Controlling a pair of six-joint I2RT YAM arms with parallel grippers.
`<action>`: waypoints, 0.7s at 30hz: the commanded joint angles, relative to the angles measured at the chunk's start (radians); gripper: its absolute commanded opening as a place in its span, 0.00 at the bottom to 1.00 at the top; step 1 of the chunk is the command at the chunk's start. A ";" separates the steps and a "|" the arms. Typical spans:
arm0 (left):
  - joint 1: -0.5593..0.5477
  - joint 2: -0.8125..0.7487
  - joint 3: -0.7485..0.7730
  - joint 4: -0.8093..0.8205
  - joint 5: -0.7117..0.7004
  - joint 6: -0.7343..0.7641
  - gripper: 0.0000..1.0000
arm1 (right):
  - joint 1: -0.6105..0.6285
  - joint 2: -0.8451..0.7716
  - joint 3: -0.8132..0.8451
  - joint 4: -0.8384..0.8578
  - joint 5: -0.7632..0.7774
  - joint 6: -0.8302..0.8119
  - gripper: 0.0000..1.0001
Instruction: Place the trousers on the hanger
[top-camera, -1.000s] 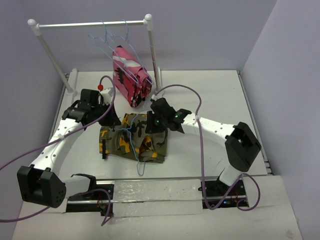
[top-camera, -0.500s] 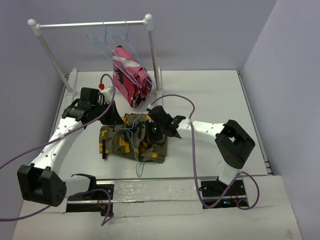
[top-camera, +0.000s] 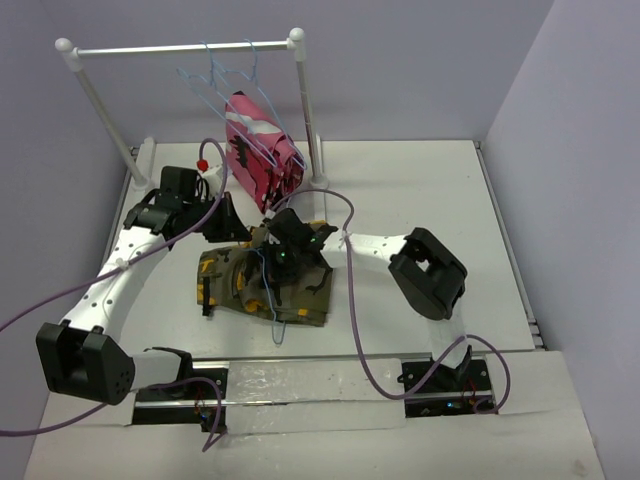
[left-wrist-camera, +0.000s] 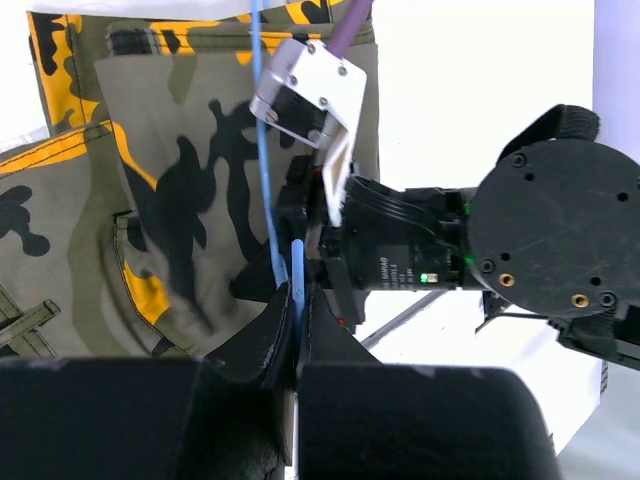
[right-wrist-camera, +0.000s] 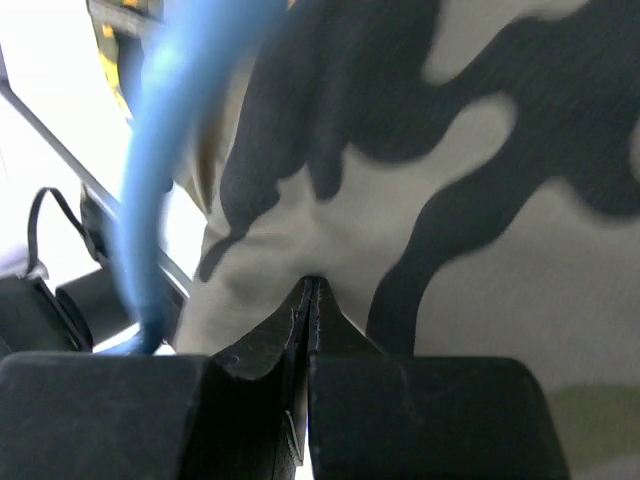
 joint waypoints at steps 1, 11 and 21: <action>-0.005 -0.007 0.045 0.053 0.076 -0.040 0.00 | -0.014 0.028 0.037 0.059 0.012 0.053 0.00; -0.007 -0.022 0.020 0.062 0.033 -0.030 0.00 | -0.026 -0.105 -0.039 0.036 0.176 0.069 0.05; -0.013 -0.010 0.047 0.050 -0.030 -0.019 0.00 | -0.027 -0.289 -0.027 -0.250 0.456 -0.006 0.37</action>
